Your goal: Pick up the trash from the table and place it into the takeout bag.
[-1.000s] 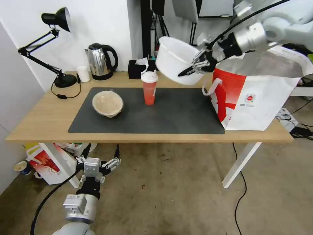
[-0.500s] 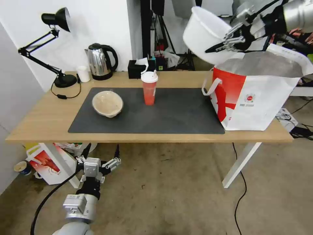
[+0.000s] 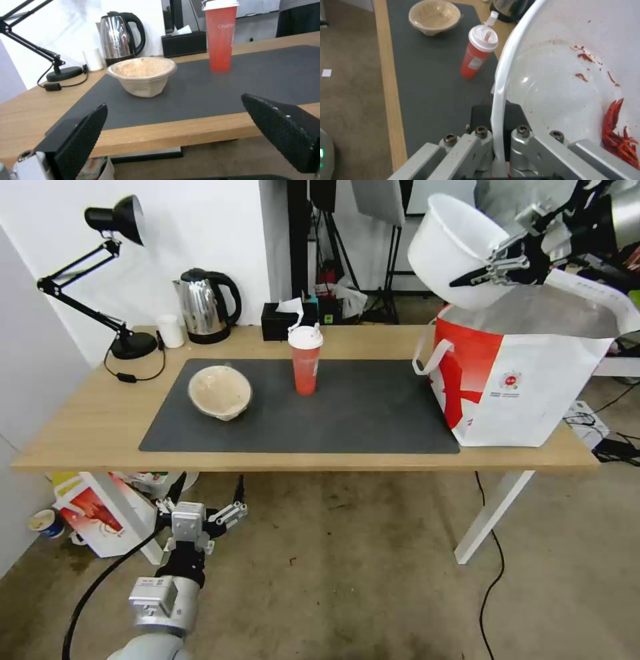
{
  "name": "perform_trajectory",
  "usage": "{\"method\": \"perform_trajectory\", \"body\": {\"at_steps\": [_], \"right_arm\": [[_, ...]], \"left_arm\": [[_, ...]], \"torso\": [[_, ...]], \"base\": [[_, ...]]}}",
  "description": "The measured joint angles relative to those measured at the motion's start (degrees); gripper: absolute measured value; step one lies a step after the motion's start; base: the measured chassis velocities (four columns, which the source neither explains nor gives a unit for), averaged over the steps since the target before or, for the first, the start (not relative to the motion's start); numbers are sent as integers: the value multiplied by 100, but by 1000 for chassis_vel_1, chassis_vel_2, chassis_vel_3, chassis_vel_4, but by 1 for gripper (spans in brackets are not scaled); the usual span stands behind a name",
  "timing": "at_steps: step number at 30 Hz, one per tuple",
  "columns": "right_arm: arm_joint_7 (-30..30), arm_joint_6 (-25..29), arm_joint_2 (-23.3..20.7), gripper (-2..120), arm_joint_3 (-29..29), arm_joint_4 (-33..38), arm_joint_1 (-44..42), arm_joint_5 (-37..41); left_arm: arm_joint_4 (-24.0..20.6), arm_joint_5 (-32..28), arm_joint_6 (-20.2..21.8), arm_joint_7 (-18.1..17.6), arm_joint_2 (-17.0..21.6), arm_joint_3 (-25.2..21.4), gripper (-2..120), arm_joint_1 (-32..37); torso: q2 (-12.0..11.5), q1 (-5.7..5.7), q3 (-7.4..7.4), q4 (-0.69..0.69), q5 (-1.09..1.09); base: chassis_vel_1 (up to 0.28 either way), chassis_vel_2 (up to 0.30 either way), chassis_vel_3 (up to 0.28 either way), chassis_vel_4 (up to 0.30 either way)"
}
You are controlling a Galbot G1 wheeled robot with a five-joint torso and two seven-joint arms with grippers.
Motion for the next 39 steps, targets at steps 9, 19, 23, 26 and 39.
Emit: {"method": "perform_trajectory", "body": {"at_steps": [9,19,23,26,39], "right_arm": [[-51,62,169,0,47,-309,-200,-270],[-166,135,323,0,21,-668,-282,-514],[-211,185,341,0,18,-864,-312,-609],[-212,217,349,0,21,-949,-374,-679],[-88,283,316,0,89,-1074,-683,-796]], "left_arm": [[0,0,0,0,0,0,100,0],[0,0,0,0,0,0,100,0],[0,0,0,0,0,0,100,0],[0,0,0,0,0,0,100,0],[0,0,0,0,0,0,100,0]], "torso": [[0,0,0,-1,0],[0,0,0,-1,0],[0,0,0,-1,0],[0,0,0,0,0],[0,0,0,-1,-1]], "base": [[0,0,0,0],[0,0,0,0],[0,0,0,0],[0,0,0,0],[0,0,0,0]]}}
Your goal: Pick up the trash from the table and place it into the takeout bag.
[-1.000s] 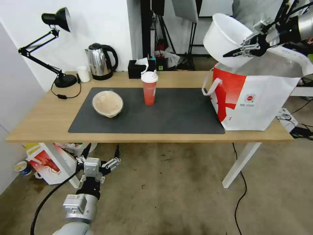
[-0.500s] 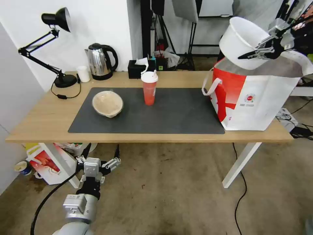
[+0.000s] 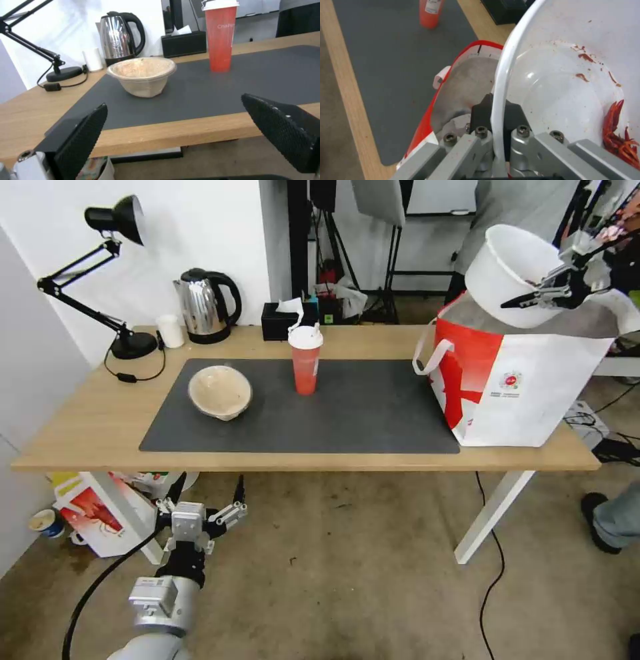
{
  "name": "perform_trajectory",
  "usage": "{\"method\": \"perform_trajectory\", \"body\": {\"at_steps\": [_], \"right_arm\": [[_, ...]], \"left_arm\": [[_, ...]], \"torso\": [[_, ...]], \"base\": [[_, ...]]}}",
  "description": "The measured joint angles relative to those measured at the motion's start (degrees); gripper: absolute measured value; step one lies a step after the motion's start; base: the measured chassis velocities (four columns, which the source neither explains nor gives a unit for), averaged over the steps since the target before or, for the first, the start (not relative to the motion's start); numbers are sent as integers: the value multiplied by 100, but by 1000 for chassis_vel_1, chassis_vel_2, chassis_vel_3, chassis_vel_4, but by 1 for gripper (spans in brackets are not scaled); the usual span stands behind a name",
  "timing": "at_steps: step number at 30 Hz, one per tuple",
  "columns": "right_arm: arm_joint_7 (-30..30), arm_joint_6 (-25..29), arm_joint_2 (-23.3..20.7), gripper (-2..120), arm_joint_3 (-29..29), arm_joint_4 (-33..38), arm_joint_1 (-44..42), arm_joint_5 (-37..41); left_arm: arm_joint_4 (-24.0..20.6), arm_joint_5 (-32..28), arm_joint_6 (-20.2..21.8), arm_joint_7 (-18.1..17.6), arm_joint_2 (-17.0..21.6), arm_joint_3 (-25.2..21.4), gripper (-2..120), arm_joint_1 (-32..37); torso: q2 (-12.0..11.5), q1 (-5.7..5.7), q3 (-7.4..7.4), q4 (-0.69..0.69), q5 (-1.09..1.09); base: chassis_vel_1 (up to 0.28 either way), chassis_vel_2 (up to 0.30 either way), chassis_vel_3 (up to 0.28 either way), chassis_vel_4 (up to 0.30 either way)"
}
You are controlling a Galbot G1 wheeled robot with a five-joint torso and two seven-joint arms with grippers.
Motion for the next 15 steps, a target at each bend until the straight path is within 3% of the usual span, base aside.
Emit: {"method": "perform_trajectory", "body": {"at_steps": [9,11,15], "right_arm": [[82,19,-15,0,26,5,-81,-2],[258,69,-33,17,119,31,-283,-18],[485,114,-86,30,240,20,-448,-98]], "left_arm": [[0,0,0,0,0,0,100,0],[0,0,0,0,0,0,100,0],[0,0,0,0,0,0,100,0]], "torso": [[0,0,0,1,1],[0,0,0,1,1],[0,0,0,0,0]], "base": [[0,0,0,0],[0,0,0,0],[0,0,0,0]]}}
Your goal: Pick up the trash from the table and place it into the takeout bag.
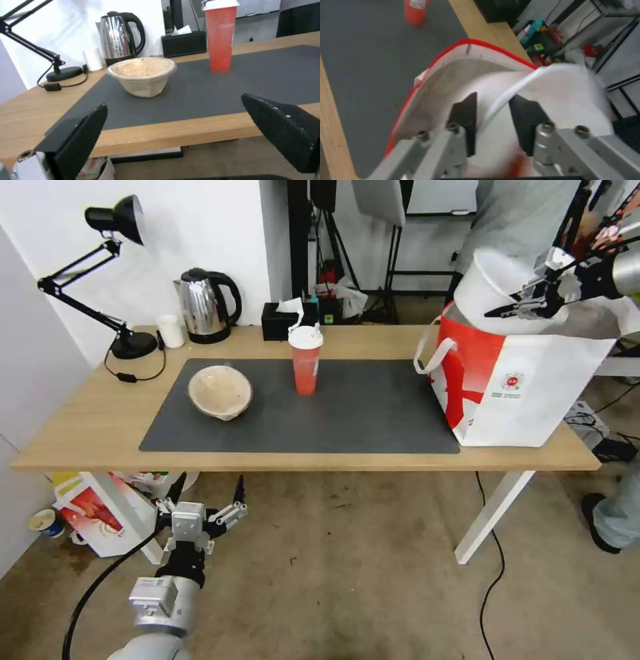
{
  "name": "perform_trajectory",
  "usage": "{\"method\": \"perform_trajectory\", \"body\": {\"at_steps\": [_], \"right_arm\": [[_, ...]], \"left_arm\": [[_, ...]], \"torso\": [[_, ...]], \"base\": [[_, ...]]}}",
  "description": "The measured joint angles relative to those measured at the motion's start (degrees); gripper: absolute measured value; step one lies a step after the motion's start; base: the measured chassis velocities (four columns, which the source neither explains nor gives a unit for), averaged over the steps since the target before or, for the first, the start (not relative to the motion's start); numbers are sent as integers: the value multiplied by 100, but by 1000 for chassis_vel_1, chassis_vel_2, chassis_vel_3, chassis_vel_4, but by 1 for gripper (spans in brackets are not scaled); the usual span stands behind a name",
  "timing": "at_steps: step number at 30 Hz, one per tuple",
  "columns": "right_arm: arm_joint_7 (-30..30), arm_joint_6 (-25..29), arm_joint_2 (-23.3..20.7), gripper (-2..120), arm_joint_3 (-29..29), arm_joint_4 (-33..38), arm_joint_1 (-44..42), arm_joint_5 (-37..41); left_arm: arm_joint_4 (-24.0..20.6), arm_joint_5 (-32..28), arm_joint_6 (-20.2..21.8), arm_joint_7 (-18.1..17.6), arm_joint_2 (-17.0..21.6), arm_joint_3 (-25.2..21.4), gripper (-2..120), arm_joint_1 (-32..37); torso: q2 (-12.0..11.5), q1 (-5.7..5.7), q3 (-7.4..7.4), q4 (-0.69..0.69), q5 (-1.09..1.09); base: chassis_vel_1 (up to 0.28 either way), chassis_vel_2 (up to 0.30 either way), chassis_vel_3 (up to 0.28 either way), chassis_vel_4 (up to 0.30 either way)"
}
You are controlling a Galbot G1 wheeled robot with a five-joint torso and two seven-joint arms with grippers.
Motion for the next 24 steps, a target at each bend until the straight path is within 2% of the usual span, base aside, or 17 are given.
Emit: {"method": "perform_trajectory", "body": {"at_steps": [2,6,7,11,12,16,18,20,24], "right_arm": [[34,0,-17,35,21,-18,-19,-11],[113,0,-42,53,26,-54,-20,-37],[113,0,-42,53,26,-54,-20,-37],[119,1,-10,70,22,-66,-18,-59],[119,1,-10,70,22,-66,-18,-59],[121,14,45,90,-54,-12,87,-80],[145,26,59,94,-86,14,132,-78],[321,54,131,99,-138,162,233,31],[1074,97,385,100,-391,837,555,680]], "left_arm": [[0,0,0,0,0,0,100,0],[0,0,0,0,0,0,100,0],[0,0,0,0,0,0,100,0],[0,0,0,0,0,0,100,0],[0,0,0,0,0,0,100,0],[0,0,0,0,0,0,100,0],[0,0,0,0,0,0,100,0],[0,0,0,0,0,0,100,0],[0,0,0,0,0,0,100,0]], "torso": [[0,0,0,0,0],[0,0,0,0,0],[0,0,0,0,0],[0,0,0,0,0],[0,0,0,0,0],[0,0,0,0,1],[0,0,0,0,0],[0,1,0,0,1],[0,1,0,0,0]], "base": [[0,0,0,0],[0,0,0,0],[0,0,0,0],[0,0,0,0],[0,0,0,0],[0,0,0,0],[0,0,0,0],[0,0,0,0],[0,0,0,0]]}}
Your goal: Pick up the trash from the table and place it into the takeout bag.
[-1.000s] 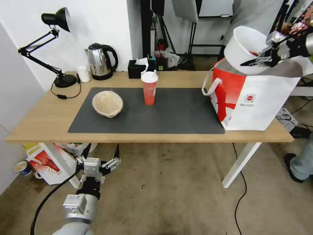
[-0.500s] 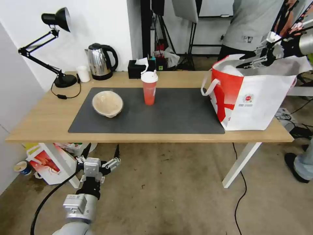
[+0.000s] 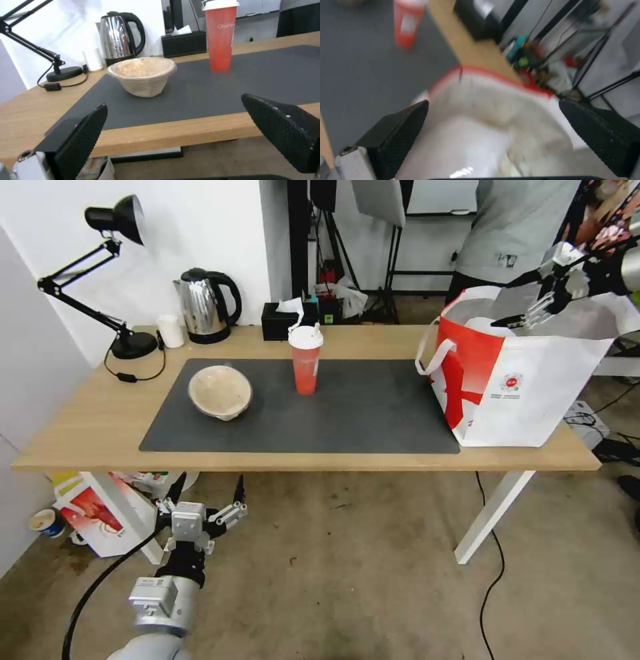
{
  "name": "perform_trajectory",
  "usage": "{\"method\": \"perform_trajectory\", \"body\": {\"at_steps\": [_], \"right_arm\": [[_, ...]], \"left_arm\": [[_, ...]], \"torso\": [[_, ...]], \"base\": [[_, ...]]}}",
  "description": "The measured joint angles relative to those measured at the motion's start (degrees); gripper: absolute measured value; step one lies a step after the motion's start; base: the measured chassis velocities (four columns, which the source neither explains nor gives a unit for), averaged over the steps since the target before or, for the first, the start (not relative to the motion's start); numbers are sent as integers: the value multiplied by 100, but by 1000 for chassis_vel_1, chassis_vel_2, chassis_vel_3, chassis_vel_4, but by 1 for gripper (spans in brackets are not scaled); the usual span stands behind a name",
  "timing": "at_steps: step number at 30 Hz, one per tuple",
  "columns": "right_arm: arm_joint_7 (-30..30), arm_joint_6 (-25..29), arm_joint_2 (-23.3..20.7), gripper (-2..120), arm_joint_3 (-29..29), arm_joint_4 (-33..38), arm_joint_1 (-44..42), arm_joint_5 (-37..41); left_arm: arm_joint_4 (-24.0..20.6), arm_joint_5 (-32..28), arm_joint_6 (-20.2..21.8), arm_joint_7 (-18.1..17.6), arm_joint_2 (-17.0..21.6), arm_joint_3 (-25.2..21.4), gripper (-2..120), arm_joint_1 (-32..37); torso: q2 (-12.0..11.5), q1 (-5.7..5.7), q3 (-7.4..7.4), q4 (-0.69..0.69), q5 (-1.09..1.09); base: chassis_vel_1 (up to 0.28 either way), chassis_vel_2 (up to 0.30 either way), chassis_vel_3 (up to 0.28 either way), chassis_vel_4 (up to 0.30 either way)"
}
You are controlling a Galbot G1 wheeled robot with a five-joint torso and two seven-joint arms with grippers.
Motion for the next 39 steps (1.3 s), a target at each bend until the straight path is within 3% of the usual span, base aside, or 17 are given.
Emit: {"method": "perform_trajectory", "body": {"at_steps": [6,8,11,20,28,39], "right_arm": [[1715,332,691,100,-488,1561,670,1007],[1865,352,815,100,-592,1758,796,1065],[2316,390,1466,100,-996,2577,1443,1201],[3319,542,2539,100,-952,3897,1888,1286],[3835,719,3429,100,-996,4750,1874,1033],[3705,919,4631,100,-1387,5479,1871,626]], "left_arm": [[0,0,0,0,1,0,100,0],[0,0,0,0,0,-1,100,0],[0,0,0,0,1,0,100,0],[0,0,0,0,1,0,100,0],[0,0,0,0,1,1,100,0],[0,0,0,0,0,1,100,0]], "torso": [[0,0,0,1,-1],[0,0,0,1,-1],[1,-1,0,-3,3],[0,-1,-1,0,0],[0,-1,0,0,1],[0,-1,0,1,-1]], "base": [[0,0,0,0],[0,0,0,0],[0,0,0,0],[0,0,0,0],[0,0,0,0],[0,0,0,0]]}}
